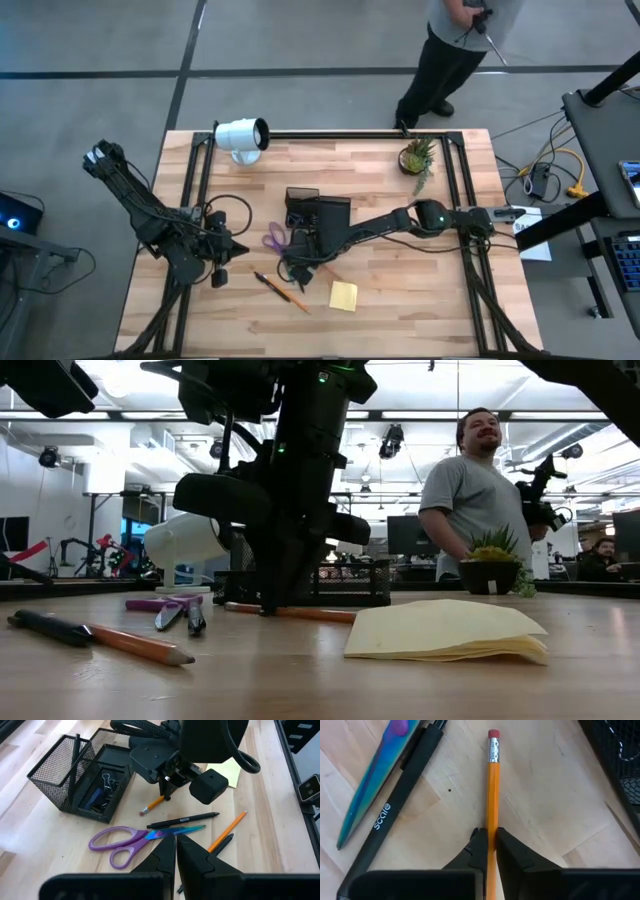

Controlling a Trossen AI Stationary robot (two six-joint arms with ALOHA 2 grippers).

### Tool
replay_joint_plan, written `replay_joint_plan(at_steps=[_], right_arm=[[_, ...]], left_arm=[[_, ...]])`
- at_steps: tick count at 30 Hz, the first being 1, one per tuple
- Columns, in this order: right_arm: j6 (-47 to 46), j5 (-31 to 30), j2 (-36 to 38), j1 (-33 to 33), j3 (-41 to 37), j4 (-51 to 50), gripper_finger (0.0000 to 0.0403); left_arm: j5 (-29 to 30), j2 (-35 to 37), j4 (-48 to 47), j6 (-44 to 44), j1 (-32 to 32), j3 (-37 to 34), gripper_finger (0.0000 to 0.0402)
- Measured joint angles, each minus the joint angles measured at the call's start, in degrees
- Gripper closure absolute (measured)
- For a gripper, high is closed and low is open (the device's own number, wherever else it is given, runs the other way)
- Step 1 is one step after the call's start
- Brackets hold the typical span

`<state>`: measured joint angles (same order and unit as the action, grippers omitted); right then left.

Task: Pick and place office supplies into organizer
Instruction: Put the top yellow pencil into the black desk organizer

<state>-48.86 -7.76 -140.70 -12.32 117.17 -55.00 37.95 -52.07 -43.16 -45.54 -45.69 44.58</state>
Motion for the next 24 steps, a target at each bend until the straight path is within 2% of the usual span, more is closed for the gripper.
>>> replay_joint_plan(at_steps=[5,18,24], right_arm=[[-0.09,-0.10,-0.03,-0.04,0.17,0.76,0.0392],[0.31,-6.71,2.21,-0.43,3.73,1.05,0.0396],[2.37,-7.60,2.43,-0.58,5.50,-0.43,0.0395]], left_arm=[[0.04,0.00,-0.02,1.10,0.02,0.00,0.0402],[0.40,-0.04,-0.06,1.46,0.37,0.00,0.0402],[0.46,-0.11,-0.06,1.46,0.37,0.00,0.0402]])
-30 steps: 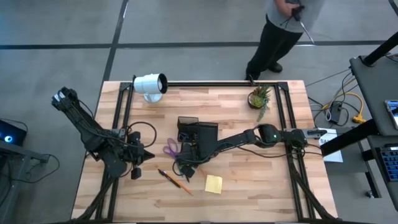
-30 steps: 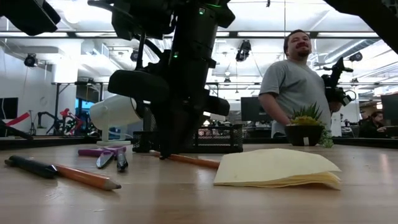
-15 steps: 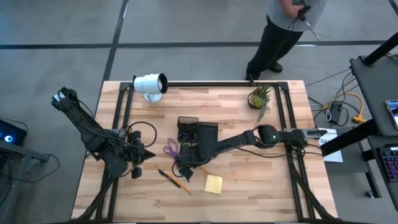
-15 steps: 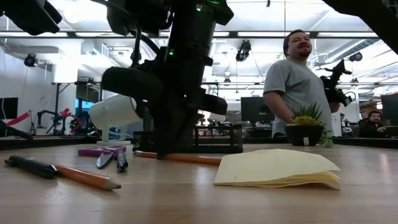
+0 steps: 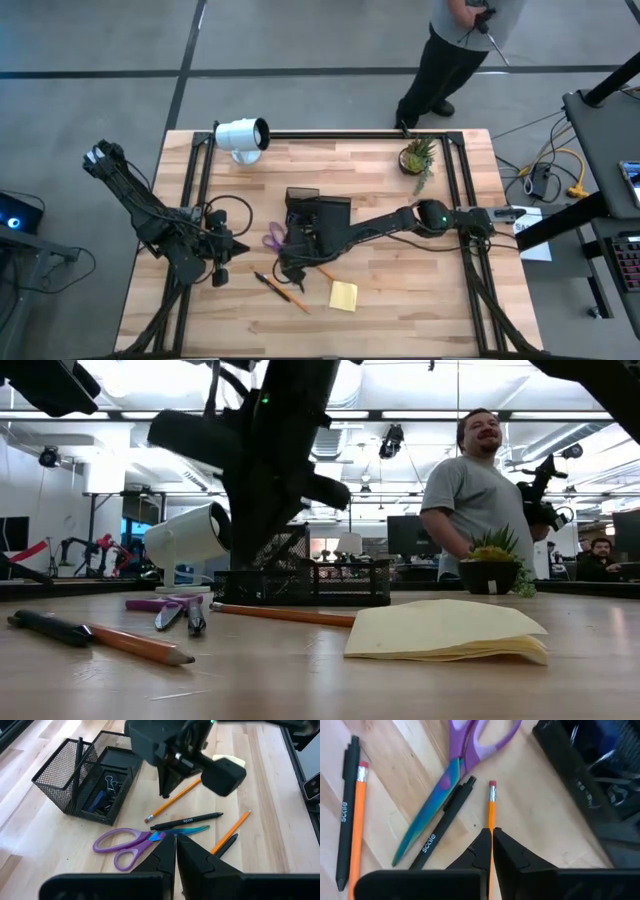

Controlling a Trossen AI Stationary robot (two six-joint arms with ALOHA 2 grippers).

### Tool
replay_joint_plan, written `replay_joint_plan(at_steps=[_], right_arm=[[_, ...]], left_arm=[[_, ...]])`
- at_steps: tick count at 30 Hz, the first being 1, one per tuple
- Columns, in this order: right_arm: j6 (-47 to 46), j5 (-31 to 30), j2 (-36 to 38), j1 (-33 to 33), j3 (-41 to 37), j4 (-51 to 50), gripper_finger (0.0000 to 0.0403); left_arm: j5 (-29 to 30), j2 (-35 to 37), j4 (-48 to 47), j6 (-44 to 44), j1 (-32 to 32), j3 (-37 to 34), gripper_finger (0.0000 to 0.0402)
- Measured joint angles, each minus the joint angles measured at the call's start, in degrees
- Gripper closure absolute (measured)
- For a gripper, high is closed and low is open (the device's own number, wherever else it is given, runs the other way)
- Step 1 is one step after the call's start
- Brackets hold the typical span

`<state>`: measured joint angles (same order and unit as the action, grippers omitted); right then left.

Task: Pick and place office supplies into organizer
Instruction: Put the top yellow pencil into the black desk organizer

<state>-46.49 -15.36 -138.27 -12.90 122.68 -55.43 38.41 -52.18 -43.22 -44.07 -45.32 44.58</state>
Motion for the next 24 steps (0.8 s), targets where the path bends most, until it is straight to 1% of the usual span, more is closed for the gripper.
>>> replay_joint_plan(at_steps=[4,7,9,12,14,18,24], right_arm=[[3.63,-0.19,1.04,-0.62,1.04,-5.44,0.0395],[8.92,0.19,2.06,-2.14,0.84,-10.78,0.0395],[11.95,2.15,2.79,-3.41,0.25,-13.38,0.0395],[14.84,6.07,3.80,-5.46,-1.35,-13.08,0.0395],[14.50,6.79,3.97,-6.83,-2.19,-12.92,0.0395],[10.04,9.23,3.97,-8.74,-5.02,-12.01,0.0395],[6.46,9.42,3.97,-10.20,-6.65,-11.70,0.0394]], left_arm=[[0.00,-0.04,0.00,0.00,0.00,0.00,0.0402],[0.00,-0.07,0.00,-0.02,0.00,0.00,0.0402],[0.00,-0.07,0.00,-0.04,0.00,0.00,0.0402],[0.00,-0.10,-0.01,-0.07,0.00,0.00,0.0402],[0.04,-0.20,0.13,-0.07,0.00,-0.12,0.0402],[0.00,-0.20,0.26,-0.59,0.00,-2.10,0.0402],[-0.65,-0.21,0.69,-4.05,0.00,-3.98,0.0402]])
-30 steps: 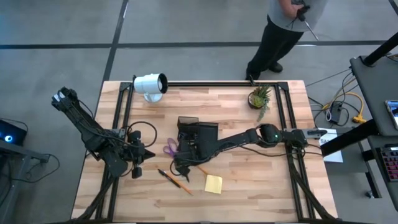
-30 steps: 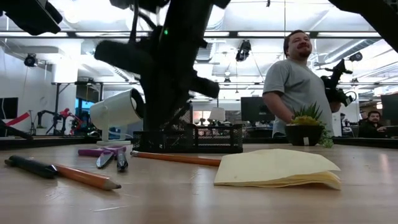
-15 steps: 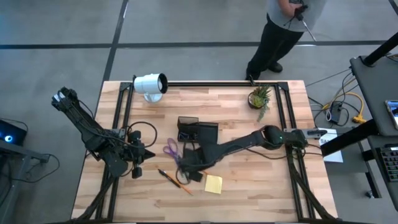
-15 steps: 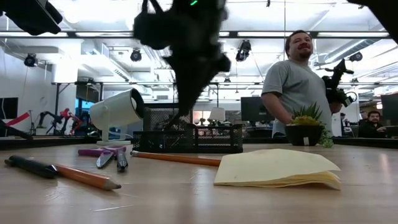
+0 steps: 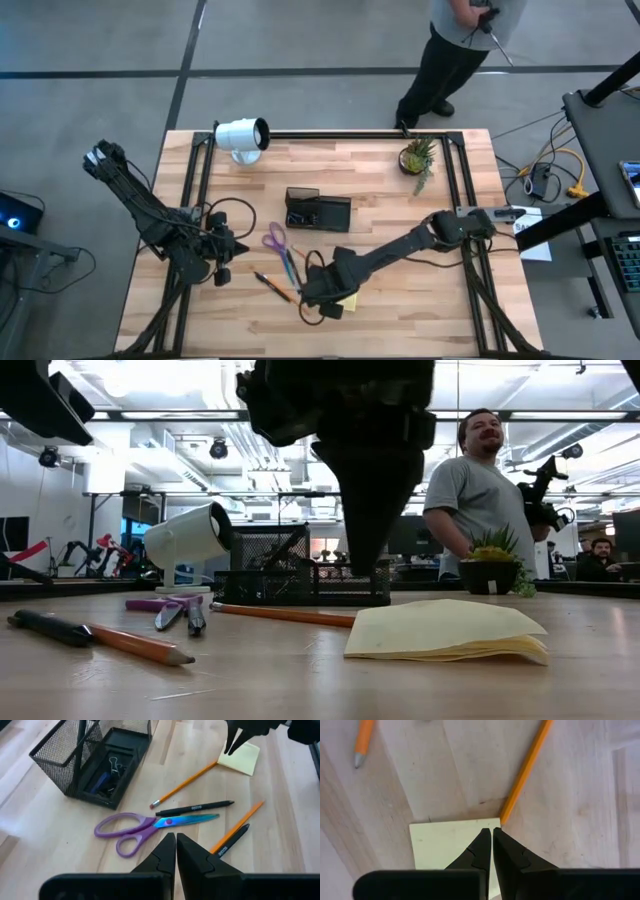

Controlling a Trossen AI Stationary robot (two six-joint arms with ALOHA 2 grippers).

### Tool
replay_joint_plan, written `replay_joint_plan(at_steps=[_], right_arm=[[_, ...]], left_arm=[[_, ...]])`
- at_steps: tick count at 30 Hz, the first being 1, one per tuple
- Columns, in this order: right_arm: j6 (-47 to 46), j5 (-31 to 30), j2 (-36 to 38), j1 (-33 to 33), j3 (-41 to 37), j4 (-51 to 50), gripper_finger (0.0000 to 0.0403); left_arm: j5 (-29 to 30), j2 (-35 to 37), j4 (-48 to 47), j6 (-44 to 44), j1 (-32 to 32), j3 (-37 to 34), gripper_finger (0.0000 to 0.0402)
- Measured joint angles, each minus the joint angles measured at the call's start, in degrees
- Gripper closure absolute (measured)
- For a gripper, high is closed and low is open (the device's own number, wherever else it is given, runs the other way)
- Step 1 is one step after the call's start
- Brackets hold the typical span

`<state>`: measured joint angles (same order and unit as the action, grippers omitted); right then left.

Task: Pick and place office supplies into organizer
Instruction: Put the top yellow pencil into the black desk organizer

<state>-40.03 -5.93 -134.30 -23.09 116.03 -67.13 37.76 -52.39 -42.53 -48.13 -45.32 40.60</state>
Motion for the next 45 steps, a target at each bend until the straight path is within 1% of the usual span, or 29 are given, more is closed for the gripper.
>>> replay_joint_plan(at_steps=[3,10,23,28,33,41,45], right_arm=[[-0.12,-0.21,-0.01,-0.39,-0.12,0.03,0.0394],[-1.50,-3.04,0.00,-1.72,-0.89,-0.11,0.0394],[-1.33,-3.49,-0.02,-6.67,-2.20,0.02,0.0394],[-0.92,-2.67,-0.02,-7.95,-3.76,1.09,0.0394],[-0.11,1.36,-0.02,-8.44,-5.78,3.68,0.0394],[0.13,2.16,-0.02,-9.61,-6.72,3.72,0.0394],[0.18,4.10,-0.02,-10.37,-6.91,2.77,0.0394]], left_arm=[[-0.04,0.07,0.03,0.02,0.00,0.00,0.0402],[-0.18,0.17,0.05,0.45,0.00,0.00,0.0402],[-0.13,0.15,0.05,0.53,0.00,0.00,0.0402],[0.03,0.15,0.03,0.53,0.11,0.00,0.0402],[0.04,0.15,0.03,0.53,0.28,0.00,0.0402],[0.04,0.15,0.04,0.54,0.33,0.00,0.0402],[0.04,0.15,0.03,0.56,0.35,0.00,0.0402]])
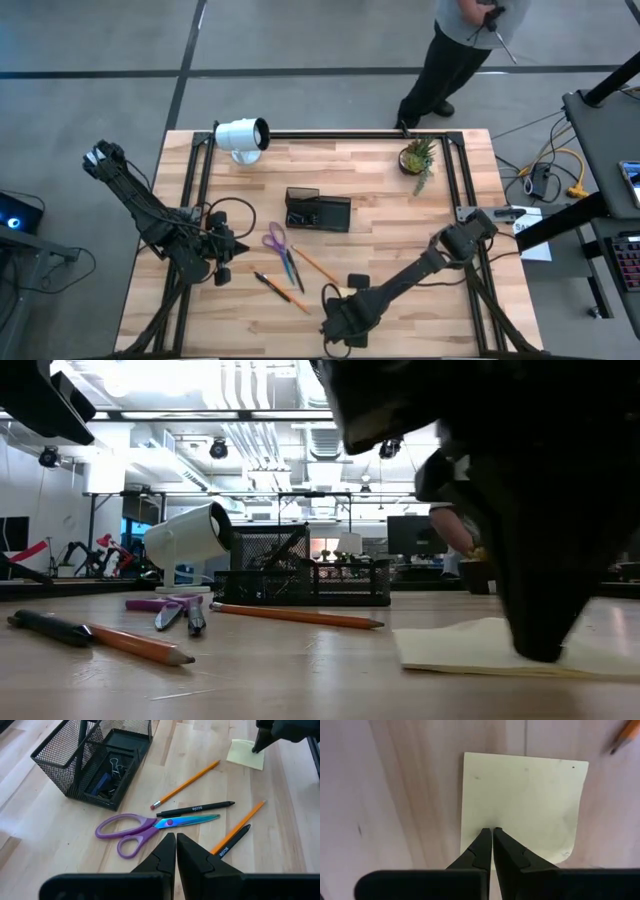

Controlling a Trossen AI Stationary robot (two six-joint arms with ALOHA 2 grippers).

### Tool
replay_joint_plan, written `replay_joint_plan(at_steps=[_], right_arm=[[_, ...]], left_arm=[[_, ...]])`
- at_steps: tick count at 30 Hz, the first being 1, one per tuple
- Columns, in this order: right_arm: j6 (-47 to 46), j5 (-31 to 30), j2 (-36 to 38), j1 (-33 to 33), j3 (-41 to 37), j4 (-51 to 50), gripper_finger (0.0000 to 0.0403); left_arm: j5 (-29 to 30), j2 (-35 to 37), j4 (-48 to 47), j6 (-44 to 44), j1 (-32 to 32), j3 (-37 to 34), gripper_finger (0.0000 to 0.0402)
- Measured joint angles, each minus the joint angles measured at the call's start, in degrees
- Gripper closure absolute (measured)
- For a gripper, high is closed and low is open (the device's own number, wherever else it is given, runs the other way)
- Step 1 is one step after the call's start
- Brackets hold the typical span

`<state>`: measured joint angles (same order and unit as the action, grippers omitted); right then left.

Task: Pick and place office supplies into organizer
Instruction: Put the top yellow pencil into the black desk organizer

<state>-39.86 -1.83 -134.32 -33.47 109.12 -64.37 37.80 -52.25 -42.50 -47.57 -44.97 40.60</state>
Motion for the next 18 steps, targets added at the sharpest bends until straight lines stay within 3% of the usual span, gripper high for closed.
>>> replay_joint_plan(at_steps=[18], right_arm=[[-13.04,0.10,1.75,-5.32,-0.01,-10.06,0.0394]], left_arm=[[-0.04,0.00,0.00,0.04,0.00,0.00,0.0402]])
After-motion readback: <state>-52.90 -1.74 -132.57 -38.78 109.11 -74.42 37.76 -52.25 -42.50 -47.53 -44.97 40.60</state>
